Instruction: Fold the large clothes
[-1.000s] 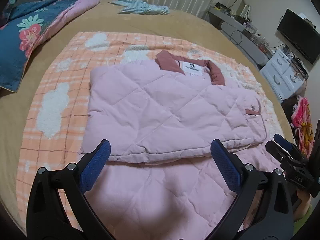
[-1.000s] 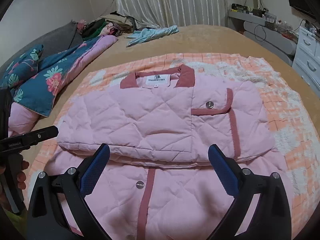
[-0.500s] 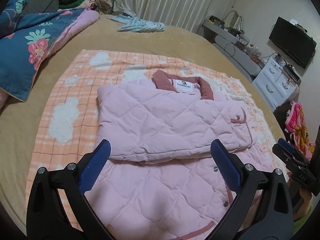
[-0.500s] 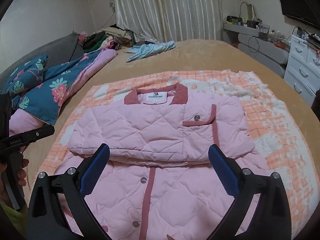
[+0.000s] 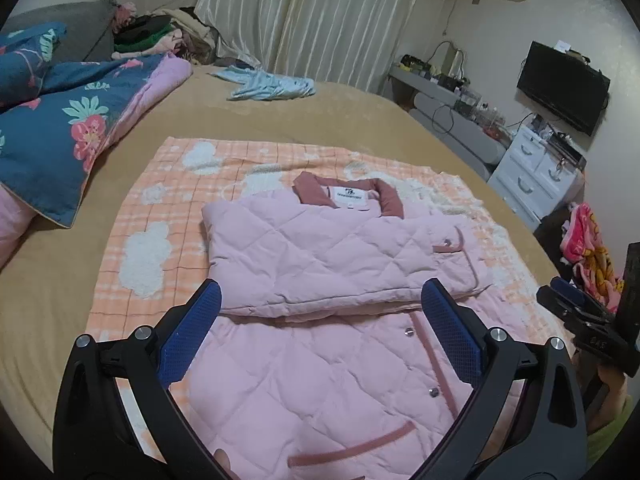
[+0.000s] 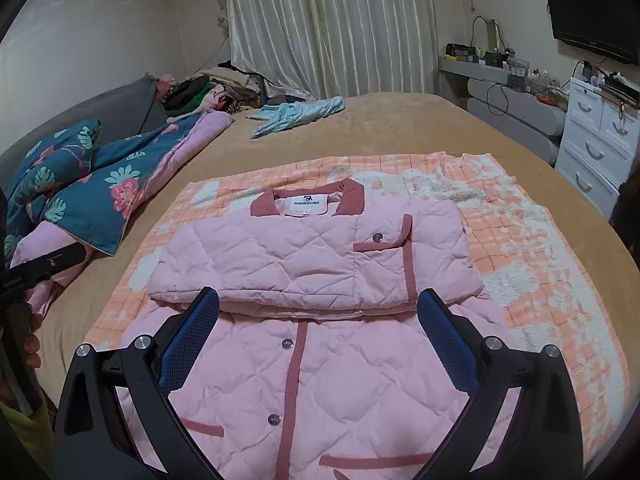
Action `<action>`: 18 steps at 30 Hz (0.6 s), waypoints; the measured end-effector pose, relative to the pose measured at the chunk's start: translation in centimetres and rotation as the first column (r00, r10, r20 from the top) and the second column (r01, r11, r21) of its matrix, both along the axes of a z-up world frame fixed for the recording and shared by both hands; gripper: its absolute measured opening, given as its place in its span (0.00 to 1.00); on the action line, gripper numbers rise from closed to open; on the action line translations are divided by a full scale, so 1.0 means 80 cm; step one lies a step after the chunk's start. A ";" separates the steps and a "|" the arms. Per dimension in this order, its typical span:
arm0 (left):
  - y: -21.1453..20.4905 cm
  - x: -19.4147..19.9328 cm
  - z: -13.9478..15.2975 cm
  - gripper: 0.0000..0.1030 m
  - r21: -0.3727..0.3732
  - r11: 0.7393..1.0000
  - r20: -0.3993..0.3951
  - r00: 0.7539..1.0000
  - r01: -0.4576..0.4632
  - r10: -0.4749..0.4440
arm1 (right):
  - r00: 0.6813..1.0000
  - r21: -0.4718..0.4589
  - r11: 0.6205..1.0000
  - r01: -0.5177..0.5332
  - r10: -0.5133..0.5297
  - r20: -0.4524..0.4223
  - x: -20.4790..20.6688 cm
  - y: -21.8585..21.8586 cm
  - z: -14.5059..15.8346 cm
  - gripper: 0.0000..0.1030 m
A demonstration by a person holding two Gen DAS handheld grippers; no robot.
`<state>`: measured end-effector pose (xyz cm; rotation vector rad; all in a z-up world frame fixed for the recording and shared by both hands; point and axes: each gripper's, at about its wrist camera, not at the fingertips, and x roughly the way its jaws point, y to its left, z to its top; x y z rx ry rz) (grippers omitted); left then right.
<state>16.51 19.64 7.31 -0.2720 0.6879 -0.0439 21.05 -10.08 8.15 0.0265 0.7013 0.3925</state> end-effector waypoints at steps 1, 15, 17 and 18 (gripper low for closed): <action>-0.002 -0.004 0.003 0.91 -0.001 1.000 0.008 1.000 0.004 -0.004 | 1.000 0.003 1.000 0.000 0.000 0.005 -0.005 -0.003 0.003 0.96; -0.050 -0.060 0.034 0.91 -0.005 0.999 0.068 0.997 0.044 -0.044 | 0.997 0.060 0.998 0.030 -0.034 0.063 -0.048 -0.055 0.034 0.96; -0.055 -0.064 0.036 0.91 -0.004 0.999 0.070 0.997 0.045 -0.044 | 0.997 0.069 0.997 0.032 -0.037 0.071 -0.053 -0.062 0.038 0.96; -0.057 -0.068 0.037 0.91 -0.005 0.999 0.072 0.996 0.046 -0.045 | 0.996 0.073 0.997 0.035 -0.040 0.073 -0.056 -0.066 0.040 0.96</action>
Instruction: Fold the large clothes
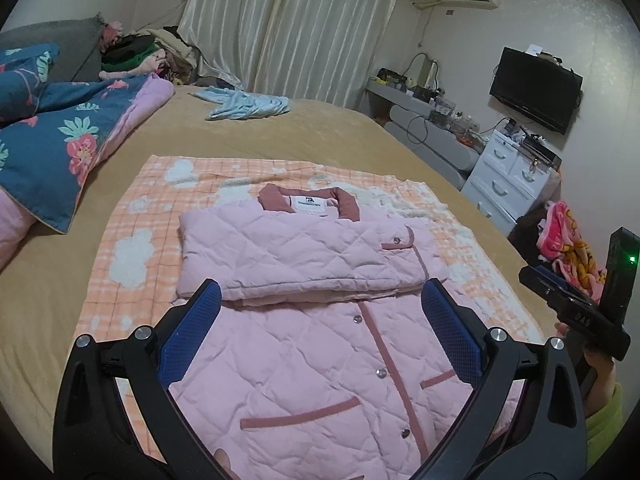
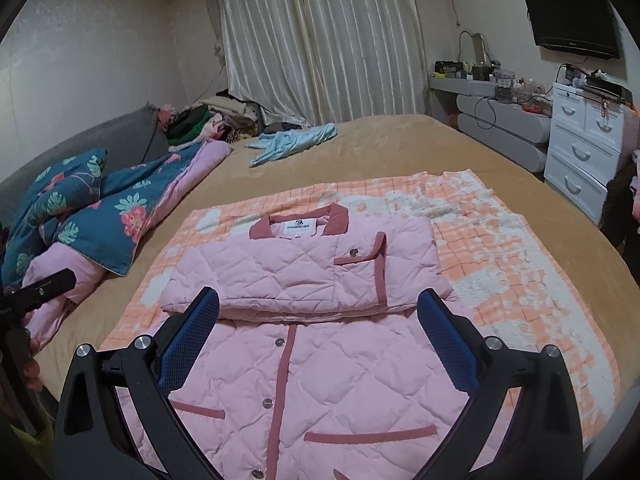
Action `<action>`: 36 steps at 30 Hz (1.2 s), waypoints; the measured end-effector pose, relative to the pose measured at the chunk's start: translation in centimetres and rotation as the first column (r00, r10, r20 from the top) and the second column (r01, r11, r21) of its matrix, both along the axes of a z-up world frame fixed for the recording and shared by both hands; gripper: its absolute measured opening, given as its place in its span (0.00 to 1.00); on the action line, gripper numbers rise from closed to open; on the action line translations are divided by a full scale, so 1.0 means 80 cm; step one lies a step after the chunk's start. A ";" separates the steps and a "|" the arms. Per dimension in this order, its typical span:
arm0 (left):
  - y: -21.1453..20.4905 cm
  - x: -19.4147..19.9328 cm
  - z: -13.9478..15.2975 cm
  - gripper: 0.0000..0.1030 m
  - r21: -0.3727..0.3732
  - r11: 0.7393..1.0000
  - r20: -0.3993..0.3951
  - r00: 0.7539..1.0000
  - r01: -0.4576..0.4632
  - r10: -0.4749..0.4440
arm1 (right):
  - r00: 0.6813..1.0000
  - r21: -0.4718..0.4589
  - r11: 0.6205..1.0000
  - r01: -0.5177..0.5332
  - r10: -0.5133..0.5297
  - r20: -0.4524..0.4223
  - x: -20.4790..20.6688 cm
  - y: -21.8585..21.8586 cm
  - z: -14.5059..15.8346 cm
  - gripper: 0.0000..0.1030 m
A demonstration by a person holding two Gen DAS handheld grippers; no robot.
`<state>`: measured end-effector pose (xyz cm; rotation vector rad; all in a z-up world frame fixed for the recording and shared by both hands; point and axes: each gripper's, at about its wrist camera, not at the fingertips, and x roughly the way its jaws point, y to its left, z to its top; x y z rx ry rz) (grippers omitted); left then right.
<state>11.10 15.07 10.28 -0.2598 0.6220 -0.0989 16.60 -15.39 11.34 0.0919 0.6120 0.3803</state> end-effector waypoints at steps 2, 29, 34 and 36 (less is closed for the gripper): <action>-0.003 -0.006 0.002 0.91 0.002 1.000 0.004 1.000 -0.005 0.005 | 1.000 0.000 1.000 0.002 -0.002 0.011 -0.006 -0.006 0.003 0.96; -0.023 -0.064 -0.011 0.91 0.009 0.999 -0.025 0.998 -0.050 0.050 | 0.999 -0.037 0.999 -0.034 0.035 0.020 -0.059 -0.052 -0.005 0.96; -0.020 -0.067 -0.025 0.91 0.006 0.997 -0.050 0.996 -0.071 0.071 | 0.999 -0.054 0.998 -0.036 0.037 0.008 -0.064 -0.060 -0.015 0.96; -0.018 -0.067 -0.037 0.91 0.006 0.997 -0.078 0.994 -0.080 0.080 | 0.999 -0.062 0.997 -0.036 0.036 0.003 -0.066 -0.062 -0.019 0.96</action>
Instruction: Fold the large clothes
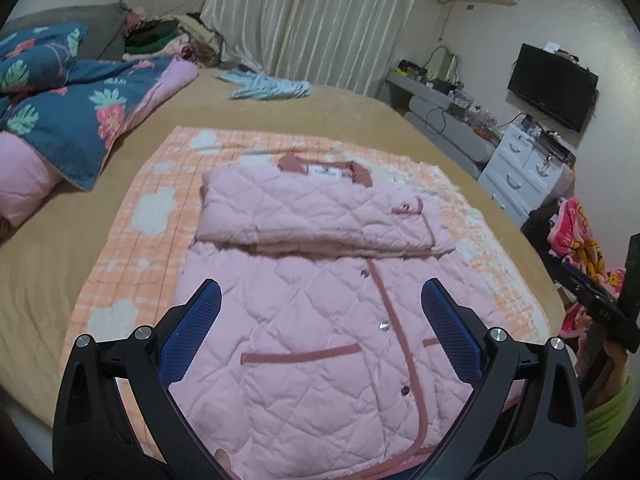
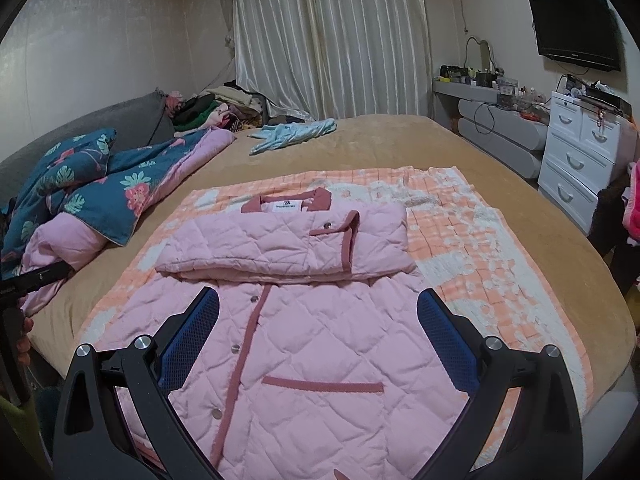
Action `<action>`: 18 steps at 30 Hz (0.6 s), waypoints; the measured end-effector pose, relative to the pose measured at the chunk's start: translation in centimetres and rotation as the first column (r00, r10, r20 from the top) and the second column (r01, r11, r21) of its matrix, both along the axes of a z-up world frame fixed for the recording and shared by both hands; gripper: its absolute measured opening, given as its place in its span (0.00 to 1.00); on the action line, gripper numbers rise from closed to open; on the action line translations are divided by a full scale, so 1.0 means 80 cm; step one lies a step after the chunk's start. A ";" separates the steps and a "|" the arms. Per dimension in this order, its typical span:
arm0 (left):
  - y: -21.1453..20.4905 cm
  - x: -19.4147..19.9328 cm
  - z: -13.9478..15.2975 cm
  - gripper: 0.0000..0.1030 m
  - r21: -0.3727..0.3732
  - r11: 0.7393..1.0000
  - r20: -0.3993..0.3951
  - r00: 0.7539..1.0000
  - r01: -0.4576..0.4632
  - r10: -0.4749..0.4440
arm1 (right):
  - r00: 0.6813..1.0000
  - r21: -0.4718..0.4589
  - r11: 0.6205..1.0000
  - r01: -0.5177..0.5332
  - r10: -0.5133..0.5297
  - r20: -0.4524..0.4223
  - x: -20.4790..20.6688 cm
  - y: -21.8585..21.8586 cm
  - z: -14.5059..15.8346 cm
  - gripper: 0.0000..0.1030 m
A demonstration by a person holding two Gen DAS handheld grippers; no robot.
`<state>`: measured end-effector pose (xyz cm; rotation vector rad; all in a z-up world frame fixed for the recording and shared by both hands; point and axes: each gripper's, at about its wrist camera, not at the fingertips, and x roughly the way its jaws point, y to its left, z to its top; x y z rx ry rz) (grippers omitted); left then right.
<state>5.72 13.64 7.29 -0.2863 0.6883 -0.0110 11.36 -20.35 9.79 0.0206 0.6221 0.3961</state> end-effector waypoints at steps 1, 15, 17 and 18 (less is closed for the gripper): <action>0.001 0.000 -0.006 0.91 -0.001 1.000 -0.013 1.000 -0.007 0.007 | 1.000 -0.003 1.000 -0.001 0.001 -0.002 -0.001 -0.001 -0.002 0.96; 0.013 -0.014 -0.061 0.91 0.043 0.998 -0.112 0.993 -0.040 0.045 | 0.999 -0.047 0.999 -0.014 0.012 -0.046 -0.005 -0.016 -0.038 0.96; 0.015 -0.017 -0.068 0.91 0.042 0.998 -0.121 0.991 -0.046 0.051 | 0.998 -0.057 0.998 -0.008 0.005 -0.056 -0.004 -0.021 -0.045 0.96; 0.017 -0.019 -0.071 0.91 0.042 0.998 -0.126 0.991 -0.049 0.053 | 0.998 -0.059 0.998 -0.005 0.001 -0.063 -0.003 -0.023 -0.049 0.96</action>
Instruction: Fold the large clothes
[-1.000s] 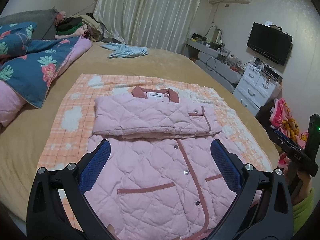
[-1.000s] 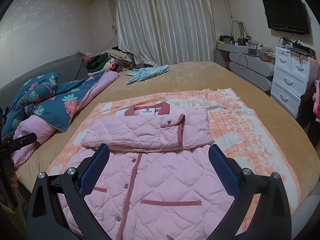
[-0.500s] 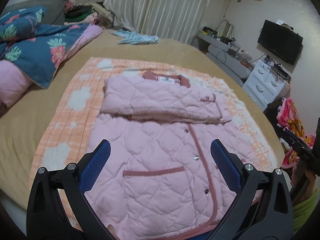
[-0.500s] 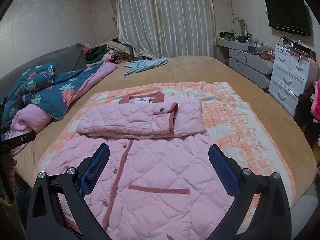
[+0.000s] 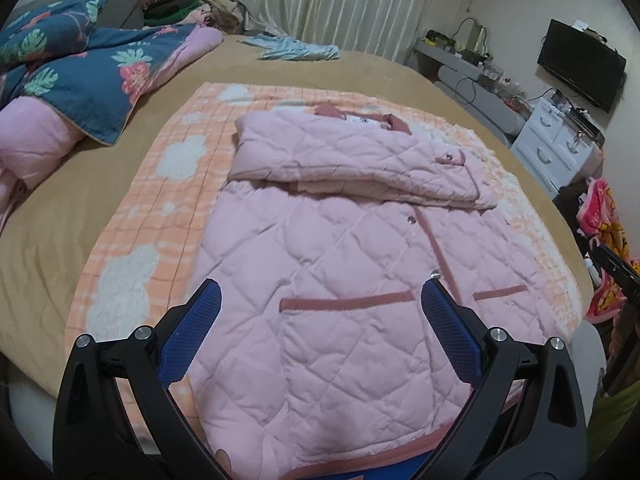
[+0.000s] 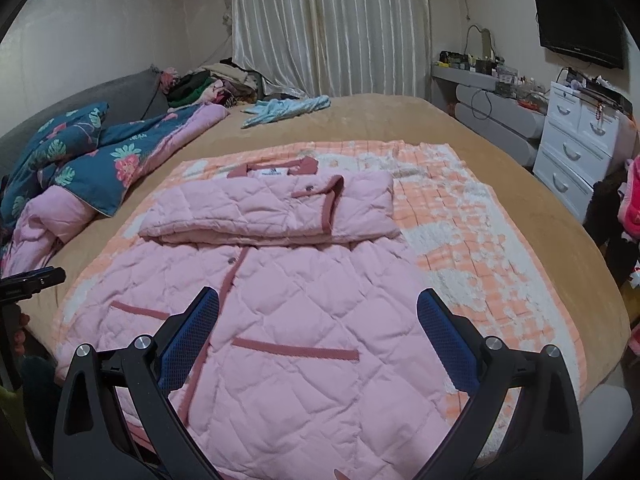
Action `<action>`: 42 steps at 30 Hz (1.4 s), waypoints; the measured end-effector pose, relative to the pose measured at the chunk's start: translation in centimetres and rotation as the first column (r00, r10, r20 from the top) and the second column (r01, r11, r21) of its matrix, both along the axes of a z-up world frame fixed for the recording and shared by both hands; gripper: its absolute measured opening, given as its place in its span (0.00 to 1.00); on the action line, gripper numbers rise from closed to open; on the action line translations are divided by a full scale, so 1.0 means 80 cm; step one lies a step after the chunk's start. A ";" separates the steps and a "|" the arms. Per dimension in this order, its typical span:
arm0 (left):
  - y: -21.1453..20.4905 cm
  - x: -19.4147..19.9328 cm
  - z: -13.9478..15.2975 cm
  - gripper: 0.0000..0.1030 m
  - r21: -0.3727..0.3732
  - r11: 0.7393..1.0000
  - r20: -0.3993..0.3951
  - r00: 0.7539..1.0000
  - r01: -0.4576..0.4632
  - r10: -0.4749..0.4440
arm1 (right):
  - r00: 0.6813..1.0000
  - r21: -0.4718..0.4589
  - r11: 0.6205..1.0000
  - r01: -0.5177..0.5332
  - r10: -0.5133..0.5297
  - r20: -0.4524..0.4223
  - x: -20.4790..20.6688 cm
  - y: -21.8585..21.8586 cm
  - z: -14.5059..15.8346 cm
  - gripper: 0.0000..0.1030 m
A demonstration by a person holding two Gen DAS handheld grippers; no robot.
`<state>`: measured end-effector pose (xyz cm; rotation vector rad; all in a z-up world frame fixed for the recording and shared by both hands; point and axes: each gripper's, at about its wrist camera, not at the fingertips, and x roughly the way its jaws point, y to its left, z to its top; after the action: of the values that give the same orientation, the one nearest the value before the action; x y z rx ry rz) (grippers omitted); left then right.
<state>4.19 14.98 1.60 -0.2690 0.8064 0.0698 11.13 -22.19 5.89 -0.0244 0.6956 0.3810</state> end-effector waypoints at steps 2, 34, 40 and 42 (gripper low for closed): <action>0.004 -0.003 -0.007 0.91 0.002 1.000 -0.014 1.000 -0.009 0.009 | 1.000 -0.002 1.000 0.004 -0.004 -0.010 0.000 -0.004 -0.007 0.96; 0.055 -0.056 -0.122 0.91 -0.056 0.995 -0.228 0.971 -0.085 0.070 | 0.987 -0.057 0.998 0.019 -0.028 -0.160 0.003 -0.054 -0.091 0.96; 0.045 -0.057 -0.135 0.91 -0.060 0.997 -0.258 0.965 -0.055 0.038 | 0.976 -0.056 0.998 0.034 -0.045 -0.211 -0.001 -0.075 -0.111 0.96; 0.039 -0.056 -0.139 0.91 -0.060 0.997 -0.267 0.963 -0.042 0.025 | 0.973 -0.063 0.997 0.035 -0.048 -0.226 -0.004 -0.081 -0.117 0.96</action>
<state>-0.27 18.12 -9.56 -0.3400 1.0731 0.1130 10.80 -28.65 -3.50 -0.0219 0.9328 0.3255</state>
